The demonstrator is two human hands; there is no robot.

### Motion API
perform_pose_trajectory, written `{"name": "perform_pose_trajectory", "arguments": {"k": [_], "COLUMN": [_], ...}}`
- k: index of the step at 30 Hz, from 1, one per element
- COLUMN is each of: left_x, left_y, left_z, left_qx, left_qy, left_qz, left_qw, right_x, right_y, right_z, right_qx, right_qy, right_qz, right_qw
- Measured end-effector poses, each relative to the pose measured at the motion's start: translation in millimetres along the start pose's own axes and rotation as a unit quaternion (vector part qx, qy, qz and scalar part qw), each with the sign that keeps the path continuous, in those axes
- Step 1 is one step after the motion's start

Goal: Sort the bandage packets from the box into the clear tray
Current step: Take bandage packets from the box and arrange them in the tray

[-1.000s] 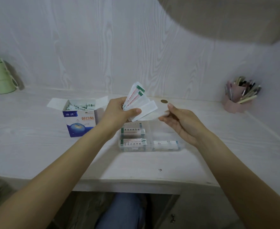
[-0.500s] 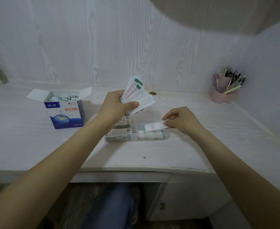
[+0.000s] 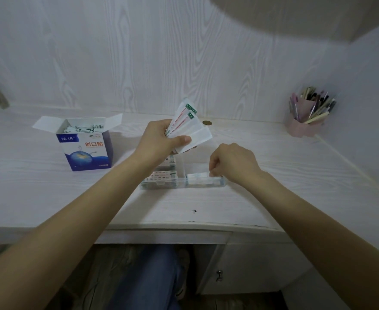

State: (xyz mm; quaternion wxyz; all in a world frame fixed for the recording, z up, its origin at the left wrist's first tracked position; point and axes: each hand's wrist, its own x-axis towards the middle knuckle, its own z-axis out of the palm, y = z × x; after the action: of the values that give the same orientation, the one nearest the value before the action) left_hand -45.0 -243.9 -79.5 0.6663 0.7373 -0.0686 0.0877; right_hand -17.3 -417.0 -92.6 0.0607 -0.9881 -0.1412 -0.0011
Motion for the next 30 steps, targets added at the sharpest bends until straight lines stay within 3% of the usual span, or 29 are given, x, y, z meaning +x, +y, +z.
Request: {"name": "perform_pose_trajectory", "arguments": {"k": [5,10,16,19,21,23,25,30], "left_x": [1,-1,-3,-5,-5,-5,-5,-6], "left_y": [0,0,-1,-2,-2,-3,-4,-7], "left_z": [1,0,-6,-12,-17,-20,-23,-34], "left_qx": [0.004,0.001,0.001,0.011,0.003,-0.002,0.008,-0.063], "left_qy": [-0.002,0.002,0.001,0.011,0.018,0.024,0.025,-0.024], "left_qz": [-0.008,-0.010,-0.009,-0.010,-0.015,-0.025,-0.035,-0.082], "left_qw": [1.000,1.000,1.000,1.000,1.000,0.999,0.999,0.994], "right_x": [-1,-1,1,2,0,-3,-2,8], "right_y": [-4,-7,-4,-3,-6,-13,-22,-40], "right_z": [0,2,0,-7,-16,-24,-23,-13], "right_qx": [-0.069,-0.070,-0.003,0.108,0.306,0.485,0.538,0.591], "right_qy": [0.016,0.011,-0.020,0.013,0.047,0.019,-0.007,0.037], "right_qz": [-0.020,-0.015,-0.016,-0.013,-0.016,-0.013,-0.016,-0.008], "right_qw": [0.997,0.997,1.000,0.994,0.951,0.874,0.843,0.806]}}
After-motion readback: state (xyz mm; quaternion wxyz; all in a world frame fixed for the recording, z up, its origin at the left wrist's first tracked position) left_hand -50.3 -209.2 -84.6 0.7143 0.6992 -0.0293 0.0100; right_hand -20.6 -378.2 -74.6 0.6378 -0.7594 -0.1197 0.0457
